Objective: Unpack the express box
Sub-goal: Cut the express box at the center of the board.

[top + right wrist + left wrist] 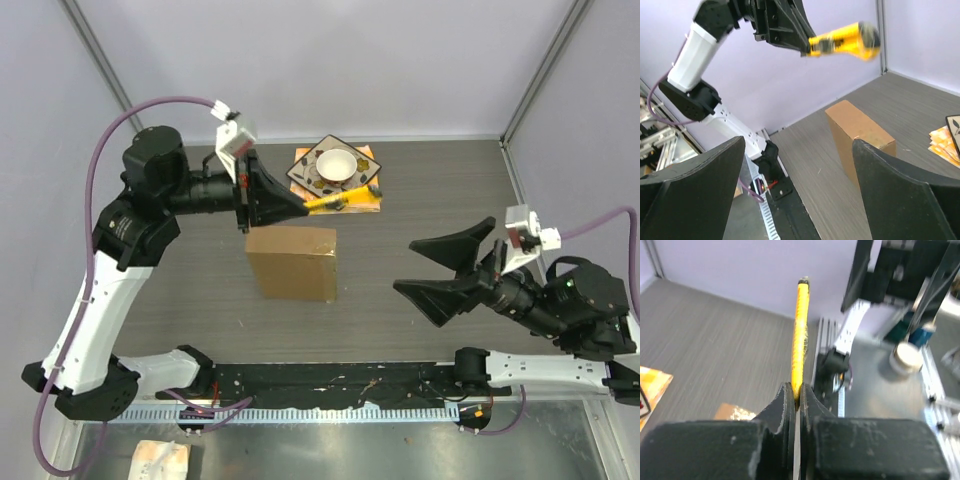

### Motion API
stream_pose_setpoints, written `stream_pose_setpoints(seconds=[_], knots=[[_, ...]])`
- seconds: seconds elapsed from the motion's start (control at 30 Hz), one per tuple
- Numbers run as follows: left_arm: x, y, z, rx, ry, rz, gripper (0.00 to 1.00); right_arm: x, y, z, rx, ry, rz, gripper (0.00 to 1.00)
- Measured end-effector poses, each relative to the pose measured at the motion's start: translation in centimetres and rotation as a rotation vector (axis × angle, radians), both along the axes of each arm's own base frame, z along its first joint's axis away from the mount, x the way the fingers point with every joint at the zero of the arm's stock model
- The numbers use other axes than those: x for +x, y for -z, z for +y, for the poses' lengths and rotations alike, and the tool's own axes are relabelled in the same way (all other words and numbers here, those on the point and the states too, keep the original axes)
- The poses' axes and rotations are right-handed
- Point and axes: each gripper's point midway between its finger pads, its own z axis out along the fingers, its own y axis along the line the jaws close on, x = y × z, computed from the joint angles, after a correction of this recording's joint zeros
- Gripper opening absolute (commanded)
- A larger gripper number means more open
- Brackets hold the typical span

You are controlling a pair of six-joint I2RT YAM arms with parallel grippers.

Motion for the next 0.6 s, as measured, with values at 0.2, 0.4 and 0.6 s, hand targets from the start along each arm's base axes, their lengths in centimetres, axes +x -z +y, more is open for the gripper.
stream_pose_setpoints(seconds=[0.2,0.4,0.6], knots=[[0.9,-3.6,-0.8,-0.224,0.015,0.178,0.00,0.5,0.7,0.3,0.099,0.028,-0.022,0.95],[-0.7,-3.6,-0.8,-0.272,0.089,0.254,0.00,2.2,1.3,7.1,0.017,0.044,-0.092,0.96],[-3.3,-4.4,0.4,-0.310,0.139,0.221,0.00,2.8,1.3,10.2,0.001,0.046,-0.151,0.96]])
